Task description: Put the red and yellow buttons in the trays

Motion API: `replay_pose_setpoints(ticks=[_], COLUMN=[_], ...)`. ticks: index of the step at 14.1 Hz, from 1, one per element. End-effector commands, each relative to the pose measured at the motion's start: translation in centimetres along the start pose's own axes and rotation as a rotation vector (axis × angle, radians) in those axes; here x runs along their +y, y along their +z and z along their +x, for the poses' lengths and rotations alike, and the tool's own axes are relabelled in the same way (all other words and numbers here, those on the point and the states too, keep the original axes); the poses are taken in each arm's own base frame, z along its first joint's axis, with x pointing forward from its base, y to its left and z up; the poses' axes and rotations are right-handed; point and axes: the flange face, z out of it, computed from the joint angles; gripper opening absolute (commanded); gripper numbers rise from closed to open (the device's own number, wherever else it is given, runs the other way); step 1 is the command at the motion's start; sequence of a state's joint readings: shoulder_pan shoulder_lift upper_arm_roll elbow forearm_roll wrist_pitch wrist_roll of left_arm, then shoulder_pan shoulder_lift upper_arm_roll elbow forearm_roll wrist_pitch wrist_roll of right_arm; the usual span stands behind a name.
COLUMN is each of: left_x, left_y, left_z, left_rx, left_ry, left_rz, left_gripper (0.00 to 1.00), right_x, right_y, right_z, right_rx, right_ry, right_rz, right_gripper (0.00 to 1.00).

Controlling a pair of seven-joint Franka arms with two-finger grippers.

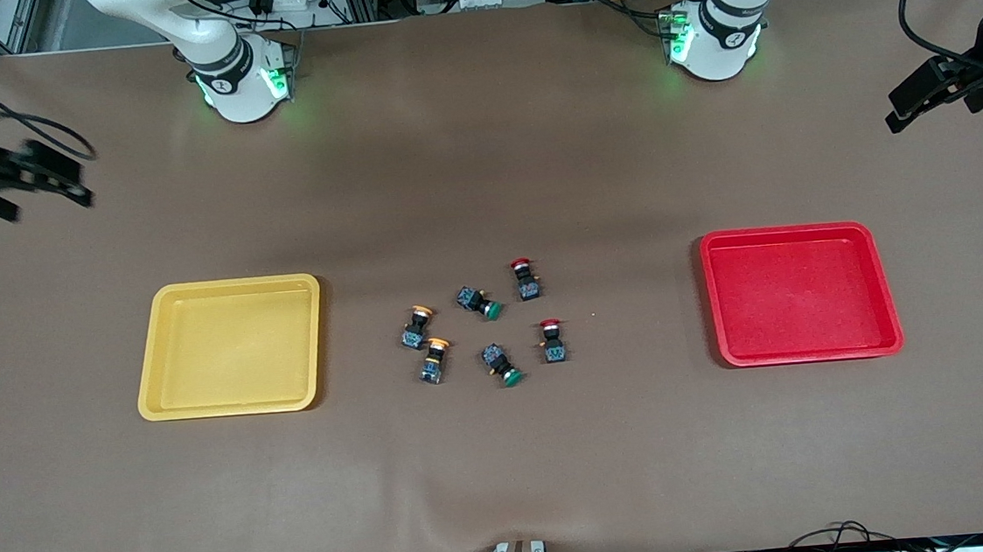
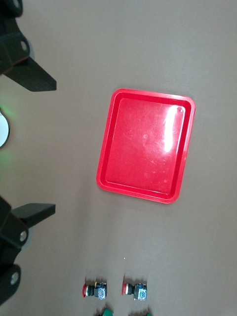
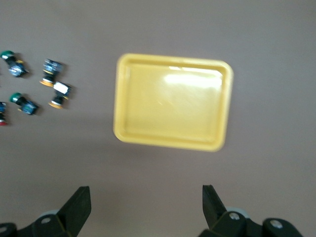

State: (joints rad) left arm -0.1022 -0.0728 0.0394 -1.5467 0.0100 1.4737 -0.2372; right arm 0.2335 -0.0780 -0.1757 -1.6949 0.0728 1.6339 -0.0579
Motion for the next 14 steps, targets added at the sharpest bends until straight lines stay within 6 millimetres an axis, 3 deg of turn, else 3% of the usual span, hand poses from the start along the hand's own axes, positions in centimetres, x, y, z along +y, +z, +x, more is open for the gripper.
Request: replay_pose_setpoints(ticks=[1,5,7,9,11,14], left_x=[0.2,1.0,1.1,0.9,1.0,2.0], left_y=[-0.3,0.4,0.4,-0.9,-1.1,-0.9], left_z=[0.3,1.2,1.6,1.5,1.3,0.9], left_rx=[0.024,0.040,0.045,0.069,0.072,0.062], left_ry=[-0.011,0.012,0.014,0.014,0.023,0.044], left_rz=[-0.026,-0.038,-0.042,-0.055,-0.056,-0.057], left_gripper=[1.00,1.00,1.00,1.00,1.00,1.00], right_x=[-5.4,-12.4,-16.2,-18.5,-21.5,-24.1], right_y=[4.7,10.6,14.9,19.6,24.4,31.2], right_z=[4.0,8.0,9.3,10.5,10.8,10.5], right_rx=[-0.003,0.015,0.008,0.019,0.006,-0.024], right_ry=[0.006,0.004,-0.012,-0.018,-0.021,0.009], right_rz=[0.025,0.057,0.085,0.075,0.094,0.093], right_gripper=[1.00,1.00,1.00,1.00,1.00,1.00])
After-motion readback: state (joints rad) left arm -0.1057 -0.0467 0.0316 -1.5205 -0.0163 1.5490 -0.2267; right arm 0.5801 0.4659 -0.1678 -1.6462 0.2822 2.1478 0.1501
